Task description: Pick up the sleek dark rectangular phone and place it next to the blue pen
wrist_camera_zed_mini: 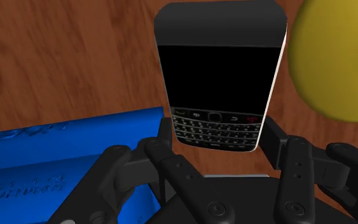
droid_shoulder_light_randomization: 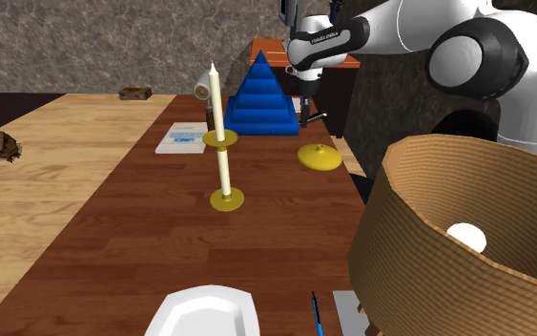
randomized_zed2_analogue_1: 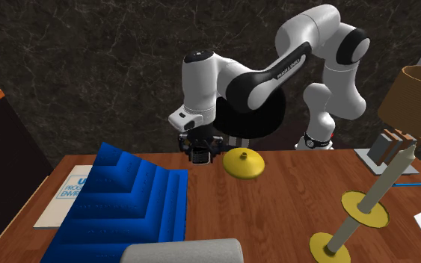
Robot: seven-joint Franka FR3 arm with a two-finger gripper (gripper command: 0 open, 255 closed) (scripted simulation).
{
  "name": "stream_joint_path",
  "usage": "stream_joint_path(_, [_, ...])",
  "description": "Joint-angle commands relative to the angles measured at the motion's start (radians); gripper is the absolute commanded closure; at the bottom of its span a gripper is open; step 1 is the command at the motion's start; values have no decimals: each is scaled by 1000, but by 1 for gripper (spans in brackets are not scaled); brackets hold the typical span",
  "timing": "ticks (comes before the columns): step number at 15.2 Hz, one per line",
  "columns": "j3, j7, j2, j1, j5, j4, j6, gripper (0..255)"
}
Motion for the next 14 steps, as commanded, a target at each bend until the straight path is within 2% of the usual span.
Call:
stream_joint_path(1, [5, 28, -62, 23, -13, -82, 22, 255])
stream_joint_path(7, [38, 141, -246, 95, -53, -327, 84, 255])
stream_joint_path(14, [104, 286, -428, 163, -79, -545, 119, 255])
